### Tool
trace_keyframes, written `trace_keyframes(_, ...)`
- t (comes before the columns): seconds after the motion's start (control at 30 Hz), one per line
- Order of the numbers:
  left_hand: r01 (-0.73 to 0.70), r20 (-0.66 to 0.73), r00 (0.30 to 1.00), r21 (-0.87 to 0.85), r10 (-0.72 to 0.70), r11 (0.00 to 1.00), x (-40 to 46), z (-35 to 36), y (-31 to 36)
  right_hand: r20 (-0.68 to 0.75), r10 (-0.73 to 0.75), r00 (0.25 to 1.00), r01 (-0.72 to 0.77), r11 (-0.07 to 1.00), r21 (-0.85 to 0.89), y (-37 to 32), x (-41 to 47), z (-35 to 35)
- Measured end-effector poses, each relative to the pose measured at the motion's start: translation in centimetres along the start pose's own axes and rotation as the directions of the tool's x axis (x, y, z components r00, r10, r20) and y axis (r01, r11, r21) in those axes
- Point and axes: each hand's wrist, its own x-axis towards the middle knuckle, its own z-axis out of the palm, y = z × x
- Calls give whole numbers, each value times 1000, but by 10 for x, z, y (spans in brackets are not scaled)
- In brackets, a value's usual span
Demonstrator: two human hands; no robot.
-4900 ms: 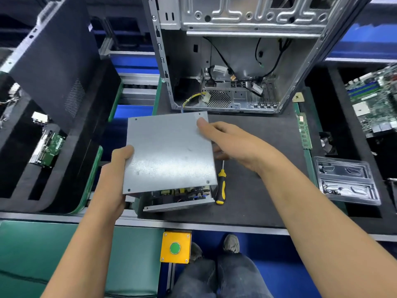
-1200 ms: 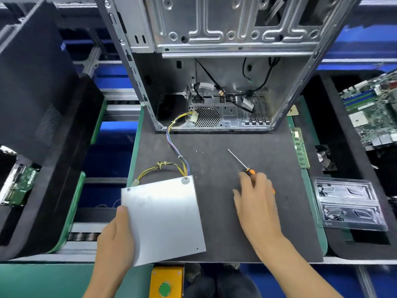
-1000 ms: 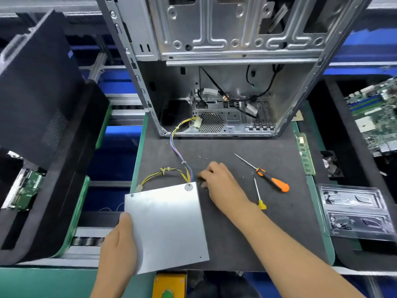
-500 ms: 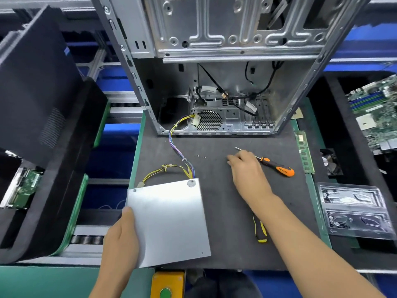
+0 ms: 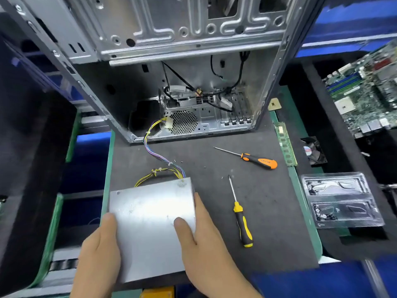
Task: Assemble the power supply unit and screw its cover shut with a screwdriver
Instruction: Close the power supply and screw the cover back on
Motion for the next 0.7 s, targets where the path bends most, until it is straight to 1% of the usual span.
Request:
trace_keyframes(0.13, -5, 22, 1000, 51, 4, 999, 5, -5, 1, -5, 24, 1000, -24, 1000, -2, -4, -1, 3)
trace_keyframes(0.27, 2, 26, 1000, 73, -4, 997, 12, -5, -3, 7, 91, 996, -91, 995, -27, -2, 7, -1)
trace_keyframes(0.3, 3, 34, 999, 84, -6, 996, 13, -4, -5, 0, 96, 995, -96, 993, -73, 1, 9, -2)
trace_keyframes(0.33, 7, 37, 999, 91, -10, 996, 14, -2, -6, -18, 84, 996, -86, 984, -159, 4, 12, -1)
trace_keyframes(0.37, 17, 35, 999, 98, -21, 995, 14, -2, -8, -48, 67, 997, -77, 965, -250, 5, 13, 0)
trace_keyframes(0.43, 18, 17, 1000, 106, -20, 994, 14, 1, -10, -115, 19, 993, -60, 931, -361, 7, 14, 3)
trace_keyframes(0.47, 15, 7, 1000, 106, -16, 994, 14, 2, -11, -119, 18, 993, -59, 935, -350, 10, 14, 6)
trace_keyframes(0.53, 14, -3, 1000, 88, -14, 996, 11, 5, -12, -101, 46, 994, -71, 961, -266, 14, 13, 8)
trace_keyframes(0.57, 11, -7, 1000, 82, -11, 997, 9, 6, -13, -99, 37, 994, -63, 961, -270, 15, 12, 8)
trace_keyframes(0.63, -9, -16, 1000, 79, 11, 997, 9, 7, -15, -131, 5, 991, -48, 943, -330, 17, 14, 6)
trace_keyframes(0.7, -28, -12, 999, 69, 29, 997, 8, 8, -15, -151, -1, 989, -49, 943, -328, 15, 13, 6)
